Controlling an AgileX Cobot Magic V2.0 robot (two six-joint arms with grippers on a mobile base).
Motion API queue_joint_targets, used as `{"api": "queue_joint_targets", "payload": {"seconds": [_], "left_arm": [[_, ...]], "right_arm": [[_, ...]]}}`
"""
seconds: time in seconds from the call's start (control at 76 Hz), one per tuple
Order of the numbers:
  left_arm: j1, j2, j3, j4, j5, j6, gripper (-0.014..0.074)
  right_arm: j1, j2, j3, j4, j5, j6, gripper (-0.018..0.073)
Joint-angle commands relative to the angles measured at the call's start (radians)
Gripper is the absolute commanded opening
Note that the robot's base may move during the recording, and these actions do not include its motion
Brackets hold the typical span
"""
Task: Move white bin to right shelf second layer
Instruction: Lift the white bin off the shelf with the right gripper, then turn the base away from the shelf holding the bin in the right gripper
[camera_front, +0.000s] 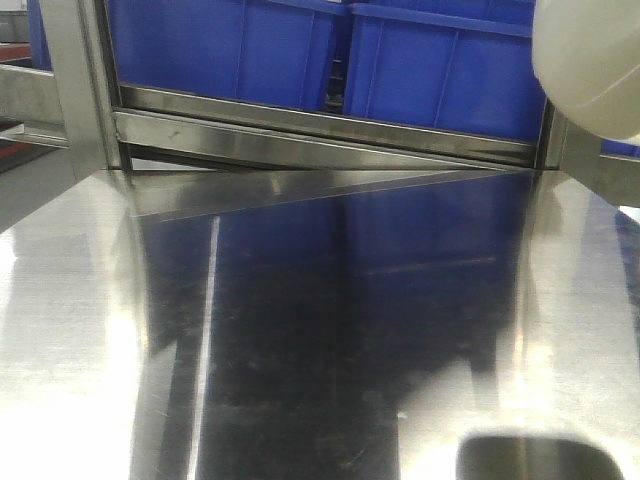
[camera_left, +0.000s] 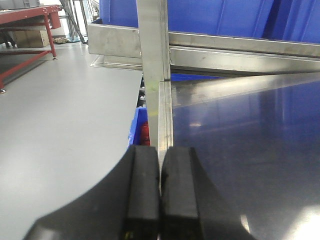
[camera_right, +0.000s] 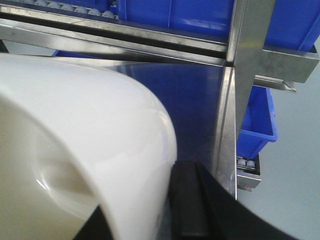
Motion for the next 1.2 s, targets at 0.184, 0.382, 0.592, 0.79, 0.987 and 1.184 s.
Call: {"api": "queue_joint_targets", "payload": {"seconds": [0.184,0.382,0.592,0.79,0.987,1.184], "left_arm": [[-0.005,-0.014,0.037,0.0,-0.085,-0.003,0.0085],[-0.005,-0.014,0.037,0.0,-0.085,-0.003,0.0085],[-0.005,-0.014,0.037,0.0,-0.085,-0.003,0.0085],[-0.005,-0.014,0.037,0.0,-0.085,-0.003,0.0085],[-0.005,-0.014,0.037,0.0,-0.085,-0.003,0.0085],[-0.005,-0.014,0.037,0.0,-0.085,-0.003,0.0085]], "right_arm": [[-0.006,-0.006,-0.033,0.009,-0.107,0.001,0.0048],[-0.006,-0.006,-0.033,0.009,-0.107,0.001,0.0048],[-0.006,-0.006,-0.033,0.009,-0.107,0.001,0.0048],[-0.006,-0.006,-0.033,0.009,-0.107,0.001,0.0048],[-0.006,-0.006,-0.033,0.009,-0.107,0.001,0.0048],[-0.006,-0.006,-0.033,0.009,-0.102,0.001,0.0048]]}}
